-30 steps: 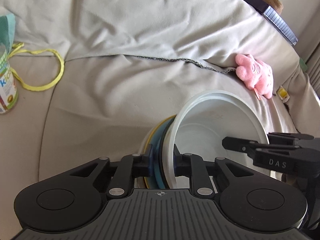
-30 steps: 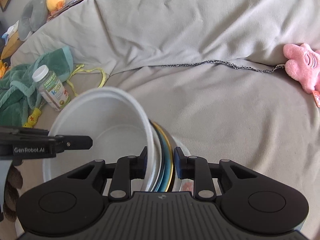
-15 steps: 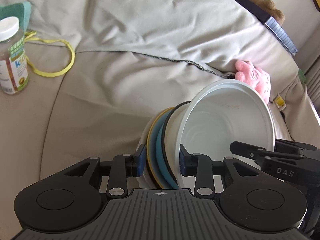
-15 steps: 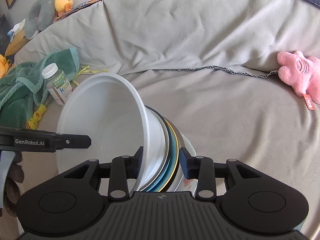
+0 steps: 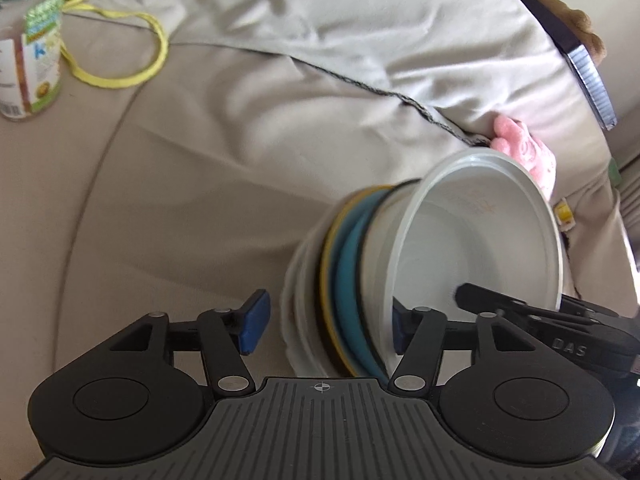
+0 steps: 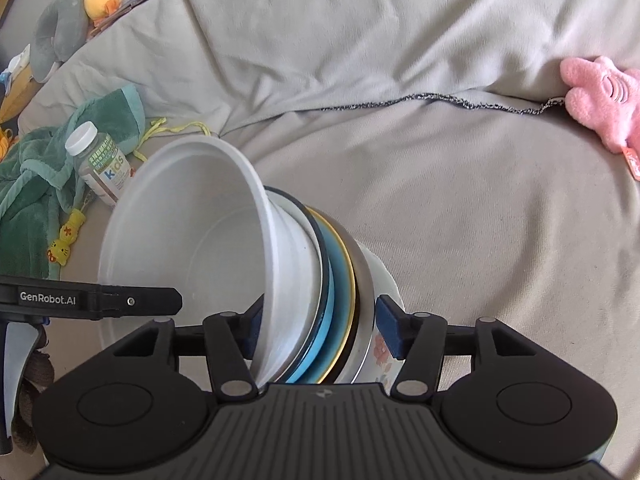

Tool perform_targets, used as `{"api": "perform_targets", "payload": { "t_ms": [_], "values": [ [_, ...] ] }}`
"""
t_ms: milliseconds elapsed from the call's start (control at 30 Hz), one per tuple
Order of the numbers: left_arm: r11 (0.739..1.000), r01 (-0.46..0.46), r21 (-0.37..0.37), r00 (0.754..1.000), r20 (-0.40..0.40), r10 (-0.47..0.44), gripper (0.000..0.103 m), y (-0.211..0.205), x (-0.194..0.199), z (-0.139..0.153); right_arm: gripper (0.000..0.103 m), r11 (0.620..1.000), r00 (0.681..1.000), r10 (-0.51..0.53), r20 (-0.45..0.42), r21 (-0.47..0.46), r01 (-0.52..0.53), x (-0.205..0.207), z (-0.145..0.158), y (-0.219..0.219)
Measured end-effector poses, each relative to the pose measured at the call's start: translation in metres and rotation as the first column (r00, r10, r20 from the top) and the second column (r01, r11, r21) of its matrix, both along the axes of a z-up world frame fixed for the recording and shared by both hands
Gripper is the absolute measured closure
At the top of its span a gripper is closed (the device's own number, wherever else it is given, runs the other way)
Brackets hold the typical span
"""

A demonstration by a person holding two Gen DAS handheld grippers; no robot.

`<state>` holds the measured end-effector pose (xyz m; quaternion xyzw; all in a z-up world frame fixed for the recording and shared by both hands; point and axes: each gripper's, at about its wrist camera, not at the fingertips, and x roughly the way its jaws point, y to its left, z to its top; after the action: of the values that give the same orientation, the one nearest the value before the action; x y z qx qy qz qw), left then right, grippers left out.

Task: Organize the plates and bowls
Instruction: 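Lower the bowl stack upright into the steel bowl with both tools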

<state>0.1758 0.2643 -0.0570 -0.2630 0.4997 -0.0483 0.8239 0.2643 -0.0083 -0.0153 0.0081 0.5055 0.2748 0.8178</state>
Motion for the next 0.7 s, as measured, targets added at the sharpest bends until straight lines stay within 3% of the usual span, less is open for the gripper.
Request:
{"api": "perform_targets", "payload": {
  "t_ms": [67, 333, 467, 700],
  "values": [
    [0.999, 0.026, -0.031, 0.999, -0.031, -0.027, 0.046, -0.005, 0.002, -0.003, 0.047, 1.000, 0.999, -0.005, -0.041, 0.009, 0.006, 0.004, -0.006, -0.002],
    [0.995, 0.083, 0.054, 0.994, -0.077, -0.079, 0.043, -0.026, 0.008, 0.002, 0.048, 0.996, 0.990, -0.003, -0.139, 0.083, 0.015, 0.009, -0.014, -0.014],
    [0.993, 0.097, 0.066, 0.992, -0.083, -0.091, 0.035, -0.036, 0.010, 0.003, 0.048, 0.998, 0.994, -0.006, -0.109, 0.062, 0.013, 0.006, -0.012, -0.016],
    [0.992, 0.109, 0.070, 0.992, -0.070, -0.104, 0.035, -0.048, 0.016, 0.004, 0.049, 0.998, 0.997, -0.025, -0.067, 0.054, 0.029, 0.005, -0.009, -0.026]
  ]
}}
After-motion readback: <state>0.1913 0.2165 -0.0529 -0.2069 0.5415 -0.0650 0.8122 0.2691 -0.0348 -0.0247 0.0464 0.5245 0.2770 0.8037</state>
